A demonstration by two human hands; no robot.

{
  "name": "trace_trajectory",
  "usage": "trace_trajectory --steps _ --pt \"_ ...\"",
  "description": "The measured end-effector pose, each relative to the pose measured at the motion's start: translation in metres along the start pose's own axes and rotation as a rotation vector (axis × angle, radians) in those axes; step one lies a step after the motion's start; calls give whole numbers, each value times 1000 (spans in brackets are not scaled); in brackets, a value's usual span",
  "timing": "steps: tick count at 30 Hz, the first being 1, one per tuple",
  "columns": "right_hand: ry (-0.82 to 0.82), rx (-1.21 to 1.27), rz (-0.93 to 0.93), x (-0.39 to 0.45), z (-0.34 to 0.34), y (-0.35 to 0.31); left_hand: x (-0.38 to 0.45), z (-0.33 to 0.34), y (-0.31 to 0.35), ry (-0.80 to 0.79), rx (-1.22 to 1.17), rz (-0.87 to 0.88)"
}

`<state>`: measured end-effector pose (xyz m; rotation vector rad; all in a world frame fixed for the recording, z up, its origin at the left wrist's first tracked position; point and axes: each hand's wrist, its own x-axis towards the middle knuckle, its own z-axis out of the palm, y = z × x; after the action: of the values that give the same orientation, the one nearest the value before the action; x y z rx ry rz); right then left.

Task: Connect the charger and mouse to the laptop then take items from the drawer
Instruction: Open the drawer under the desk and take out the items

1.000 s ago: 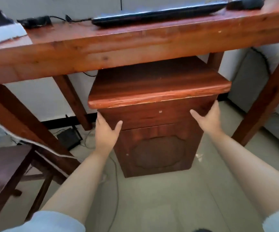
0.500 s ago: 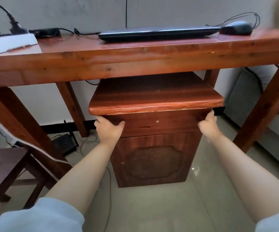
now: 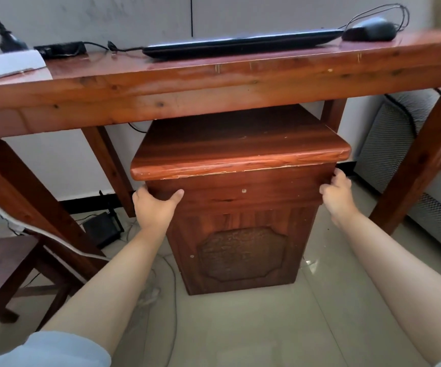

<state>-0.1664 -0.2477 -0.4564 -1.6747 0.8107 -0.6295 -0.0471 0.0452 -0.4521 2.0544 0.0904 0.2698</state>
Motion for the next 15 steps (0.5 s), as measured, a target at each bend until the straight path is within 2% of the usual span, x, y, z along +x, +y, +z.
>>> trace_trajectory --steps 3,7,15 --pt "39 51 6 -2 0 -6 3 -10 4 -54 59 -3" --pt "86 75 32 -5 1 -17 6 -16 9 -130 16 -74" --pt "196 118 132 -11 -5 -26 -11 -29 8 -157 90 9"
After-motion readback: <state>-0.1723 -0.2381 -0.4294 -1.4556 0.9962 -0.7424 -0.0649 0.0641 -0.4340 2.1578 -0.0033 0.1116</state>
